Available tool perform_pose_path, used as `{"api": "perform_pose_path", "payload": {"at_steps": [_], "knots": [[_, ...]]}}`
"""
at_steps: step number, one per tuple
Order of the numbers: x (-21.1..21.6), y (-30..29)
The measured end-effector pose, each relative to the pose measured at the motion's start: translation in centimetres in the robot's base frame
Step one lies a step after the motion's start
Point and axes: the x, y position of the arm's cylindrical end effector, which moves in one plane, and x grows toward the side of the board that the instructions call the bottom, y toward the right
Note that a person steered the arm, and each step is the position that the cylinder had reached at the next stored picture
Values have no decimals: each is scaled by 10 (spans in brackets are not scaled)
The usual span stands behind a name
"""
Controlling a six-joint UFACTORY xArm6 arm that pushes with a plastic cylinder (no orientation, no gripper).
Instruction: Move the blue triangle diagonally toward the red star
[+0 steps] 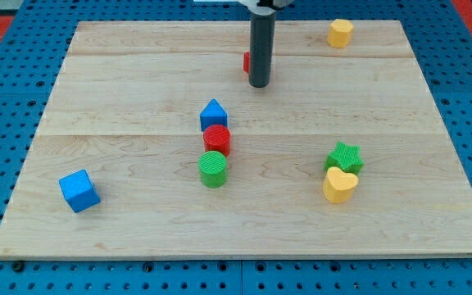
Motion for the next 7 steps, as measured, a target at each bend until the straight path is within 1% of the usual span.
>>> {"api": "perform_pose_path", "payload": {"at_steps": [1,2,3,4,5,6,7], "knots": [[-11,-30],[-44,8],[-21,32],[40,48],[86,13],[105,-28],[77,-40]]}}
